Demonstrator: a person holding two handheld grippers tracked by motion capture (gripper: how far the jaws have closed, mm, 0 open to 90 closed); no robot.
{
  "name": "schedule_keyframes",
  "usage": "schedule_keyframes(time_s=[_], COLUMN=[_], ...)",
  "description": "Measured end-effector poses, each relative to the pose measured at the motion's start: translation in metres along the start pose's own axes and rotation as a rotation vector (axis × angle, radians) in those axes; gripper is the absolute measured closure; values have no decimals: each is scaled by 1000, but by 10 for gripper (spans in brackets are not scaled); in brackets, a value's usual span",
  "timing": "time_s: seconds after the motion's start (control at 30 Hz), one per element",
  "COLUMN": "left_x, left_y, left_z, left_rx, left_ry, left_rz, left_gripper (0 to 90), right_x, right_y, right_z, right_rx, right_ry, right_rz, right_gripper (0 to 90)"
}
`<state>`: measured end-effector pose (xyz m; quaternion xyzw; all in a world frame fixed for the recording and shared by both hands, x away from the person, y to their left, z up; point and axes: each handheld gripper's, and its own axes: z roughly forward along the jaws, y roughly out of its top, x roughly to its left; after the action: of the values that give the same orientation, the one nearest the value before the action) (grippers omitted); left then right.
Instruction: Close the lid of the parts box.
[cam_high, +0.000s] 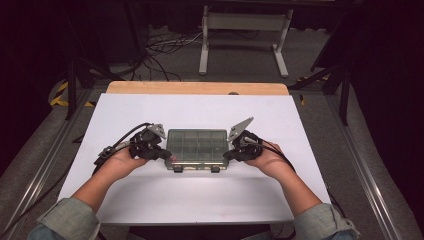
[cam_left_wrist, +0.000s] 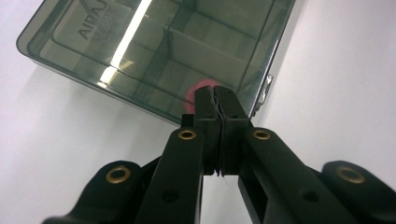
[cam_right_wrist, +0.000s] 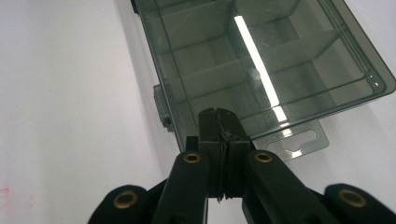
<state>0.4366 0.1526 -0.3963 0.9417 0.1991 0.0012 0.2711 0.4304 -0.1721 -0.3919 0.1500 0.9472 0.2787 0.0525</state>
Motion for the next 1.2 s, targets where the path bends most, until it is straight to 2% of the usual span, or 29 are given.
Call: schedule_keyframes(time_s=[0.17, 0.27, 0.4, 0.47, 0.53, 0.7, 0.87, 0.93, 1.0, 1.17, 1.2], left_x=[0, -2, -2, -2, -3, -5, -8, -9, -12, -18, -19], left_y=[0, 0, -1, -1, -2, -6, -9, -9, -11, -15, -16], left_z=[0, -1, -3, -6, -10, -21, -31, -33, -36, -43, -44], left_rx=[-6, -8, -12, -34, -64, -170, -236, -251, -274, -322, -334], left_ry=[-5, 14, 26, 24, 21, 13, -14, -26, -15, 10, 16], left_rz=[-5, -2, -5, -10, -17, -51, -58, -57, -54, -50, -48], left_gripper=[875, 855, 806, 772, 708, 481, 335, 307, 214, 111, 87], right_x=[0, 0, 0, 1, 2, 3, 7, 7, 9, 11, 12], right_y=[0, 0, 1, 2, 3, 3, 3, 3, 3, 2, 0], right_z=[0, 0, -4, -8, -12, -20, -28, -29, -32, -38, -42], right_rx=[-1, -3, -34, -59, -96, -140, -189, -195, -215, -258, -280], right_ry=[-6, -12, -29, -44, -58, -107, -134, -139, -146, -158, -159], right_rz=[0, 2, -1, 1, 13, 24, 25, 23, 21, 23, 23], right_gripper=[876, 859, 791, 732, 596, 366, 220, 199, 146, 22, 5])
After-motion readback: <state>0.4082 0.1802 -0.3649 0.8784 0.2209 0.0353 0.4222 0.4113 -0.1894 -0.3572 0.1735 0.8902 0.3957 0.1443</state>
